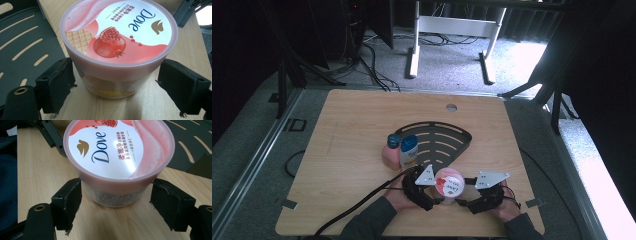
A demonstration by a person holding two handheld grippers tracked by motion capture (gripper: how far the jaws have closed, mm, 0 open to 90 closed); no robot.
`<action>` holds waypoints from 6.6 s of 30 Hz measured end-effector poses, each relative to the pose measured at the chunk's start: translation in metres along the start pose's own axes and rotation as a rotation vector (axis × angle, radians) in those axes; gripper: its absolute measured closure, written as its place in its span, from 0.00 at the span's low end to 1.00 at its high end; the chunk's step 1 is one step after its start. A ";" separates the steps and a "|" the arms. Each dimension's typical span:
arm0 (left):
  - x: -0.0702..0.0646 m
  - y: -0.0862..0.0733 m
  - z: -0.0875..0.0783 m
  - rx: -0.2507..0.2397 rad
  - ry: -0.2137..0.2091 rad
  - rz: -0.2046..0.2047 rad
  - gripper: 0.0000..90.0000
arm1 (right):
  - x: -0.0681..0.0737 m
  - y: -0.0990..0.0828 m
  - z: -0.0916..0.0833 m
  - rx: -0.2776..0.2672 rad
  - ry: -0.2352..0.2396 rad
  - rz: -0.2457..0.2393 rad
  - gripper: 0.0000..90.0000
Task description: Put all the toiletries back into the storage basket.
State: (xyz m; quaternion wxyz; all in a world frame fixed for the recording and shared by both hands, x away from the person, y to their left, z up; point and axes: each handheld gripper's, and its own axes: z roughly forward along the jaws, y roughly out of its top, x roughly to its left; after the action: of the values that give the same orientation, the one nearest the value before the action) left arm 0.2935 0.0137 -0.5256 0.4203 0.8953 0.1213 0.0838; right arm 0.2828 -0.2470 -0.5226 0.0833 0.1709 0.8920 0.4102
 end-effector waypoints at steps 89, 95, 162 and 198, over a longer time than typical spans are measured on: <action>0.041 0.055 0.012 0.002 0.067 -0.050 0.12 | -0.067 0.026 -0.023 -0.010 0.016 0.018 0.28; 0.042 0.059 0.012 -0.005 0.089 -0.053 0.12 | -0.072 0.030 -0.025 0.002 0.018 0.013 0.28; 0.065 0.085 0.035 -0.044 0.272 -0.157 0.14 | -0.137 0.052 -0.026 0.063 0.039 0.025 0.28; 0.069 0.085 0.050 -0.035 0.389 -0.181 0.16 | -0.156 0.059 -0.013 0.127 0.024 0.019 0.29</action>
State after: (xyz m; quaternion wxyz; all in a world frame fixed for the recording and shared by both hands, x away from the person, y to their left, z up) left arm 0.3845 -0.0554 -0.4876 0.4101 0.8405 0.2783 0.2190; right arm 0.4380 -0.2791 -0.4679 0.0575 0.1792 0.9156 0.3554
